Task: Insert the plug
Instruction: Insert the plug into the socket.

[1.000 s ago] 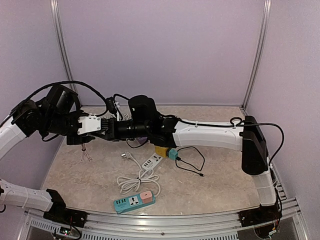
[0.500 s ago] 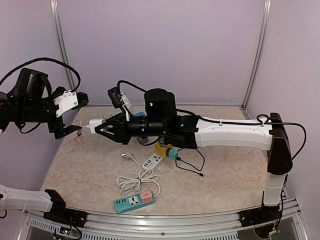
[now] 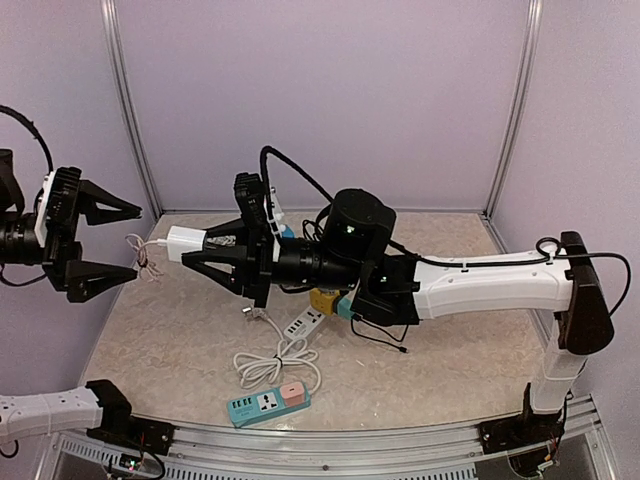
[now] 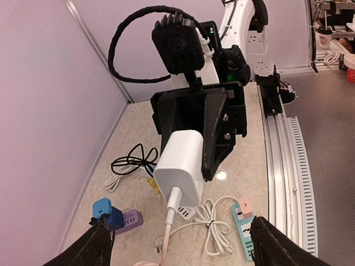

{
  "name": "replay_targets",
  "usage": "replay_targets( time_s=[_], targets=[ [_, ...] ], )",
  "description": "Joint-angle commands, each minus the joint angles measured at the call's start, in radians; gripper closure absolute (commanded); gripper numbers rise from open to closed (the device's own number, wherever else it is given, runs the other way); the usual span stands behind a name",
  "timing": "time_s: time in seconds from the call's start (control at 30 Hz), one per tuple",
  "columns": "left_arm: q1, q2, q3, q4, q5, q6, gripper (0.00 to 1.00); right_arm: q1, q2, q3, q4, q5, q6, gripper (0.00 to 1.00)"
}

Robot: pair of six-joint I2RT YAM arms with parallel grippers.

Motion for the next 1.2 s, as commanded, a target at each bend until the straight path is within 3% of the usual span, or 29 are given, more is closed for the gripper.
replay_targets(
  time_s=[0.0, 0.57, 0.83, 0.9, 1.07, 1.17],
  targets=[
    [-0.027, 0.067, -0.018, 0.105, 0.163, -0.123, 0.24, 0.018, -0.022, -0.017, 0.152, -0.014, -0.066, 1.0],
    [-0.093, 0.145, -0.021, 0.181, 0.152, -0.228, 0.68, 0.024, -0.003, 0.008, 0.136, -0.007, -0.081, 1.0],
    [-0.102, 0.158, -0.036, 0.179, 0.128, -0.224, 0.62, 0.024, -0.002, 0.008, 0.139, -0.007, -0.083, 1.0],
    [-0.104, 0.162, -0.034, 0.179, 0.131, -0.227, 0.69, 0.024, -0.002, 0.009, 0.136, -0.005, -0.083, 1.0],
    [-0.107, 0.172, -0.02, 0.181, 0.136, -0.224, 1.0, 0.024, 0.002, 0.011, 0.117, 0.011, -0.082, 1.0],
    [-0.107, 0.175, -0.013, 0.172, 0.132, -0.217, 1.0, 0.024, 0.004, 0.017, 0.087, 0.016, -0.083, 1.0]
  ],
)
